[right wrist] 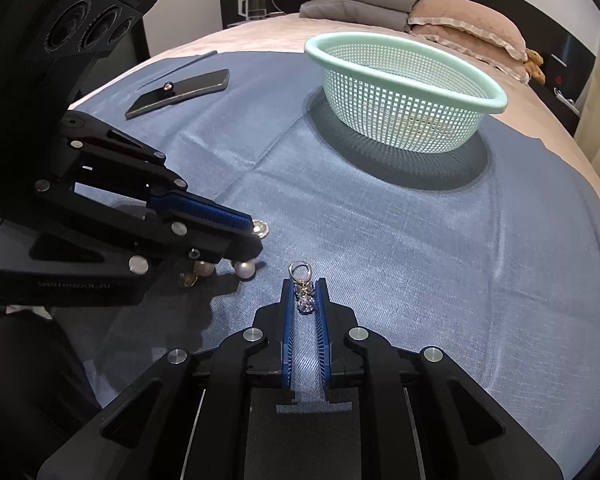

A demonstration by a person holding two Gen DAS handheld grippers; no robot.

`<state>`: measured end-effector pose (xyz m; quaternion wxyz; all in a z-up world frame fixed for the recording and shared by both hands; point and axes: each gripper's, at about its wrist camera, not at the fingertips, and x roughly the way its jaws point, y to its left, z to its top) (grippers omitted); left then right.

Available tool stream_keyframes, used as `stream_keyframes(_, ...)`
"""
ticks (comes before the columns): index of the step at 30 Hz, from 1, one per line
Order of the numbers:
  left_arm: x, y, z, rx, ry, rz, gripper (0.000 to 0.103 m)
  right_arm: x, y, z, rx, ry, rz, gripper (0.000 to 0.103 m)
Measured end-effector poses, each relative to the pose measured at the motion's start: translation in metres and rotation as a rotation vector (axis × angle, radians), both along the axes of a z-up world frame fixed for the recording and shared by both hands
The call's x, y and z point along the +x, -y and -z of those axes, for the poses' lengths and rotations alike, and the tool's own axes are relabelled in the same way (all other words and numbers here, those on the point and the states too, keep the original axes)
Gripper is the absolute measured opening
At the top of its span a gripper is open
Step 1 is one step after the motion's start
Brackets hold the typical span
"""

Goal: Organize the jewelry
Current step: 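Grasp a silver earring with the right gripper while the left gripper reaches toward the pearl earrings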

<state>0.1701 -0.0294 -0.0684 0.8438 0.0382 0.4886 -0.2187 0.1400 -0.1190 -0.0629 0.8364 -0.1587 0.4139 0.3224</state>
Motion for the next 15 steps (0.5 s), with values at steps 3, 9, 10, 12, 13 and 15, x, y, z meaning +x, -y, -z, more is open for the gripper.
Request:
stream_keyframes(3,-0.003,0.001,0.001,0.007,0.004,0.001,0.001,-0.004,0.007,-0.001,-0.004,0.002,0.013,0.010)
stream_keyframes(9,-0.002,-0.012,-0.010,-0.018,0.010,-0.042,0.001,-0.010,0.018,-0.005,0.013,0.008,0.041,0.010)
stream_keyframes(10,-0.002,-0.015,-0.012,-0.021,0.015,-0.050,0.000,-0.010,0.019,-0.006,0.019,0.009,0.044,0.010)
stream_keyframes(12,-0.002,-0.020,-0.017,-0.026,0.019,-0.056,0.000,-0.011,0.022,-0.008,0.028,0.012,0.049,0.010)
stream_keyframes(13,-0.004,-0.023,-0.020,-0.023,0.026,-0.060,0.000,-0.011,0.024,-0.009,0.032,0.015,0.051,0.010)
stream_keyframes(15,-0.005,-0.022,-0.021,-0.024,0.018,-0.056,0.000,-0.011,0.024,-0.011,0.041,0.016,0.051,0.010)
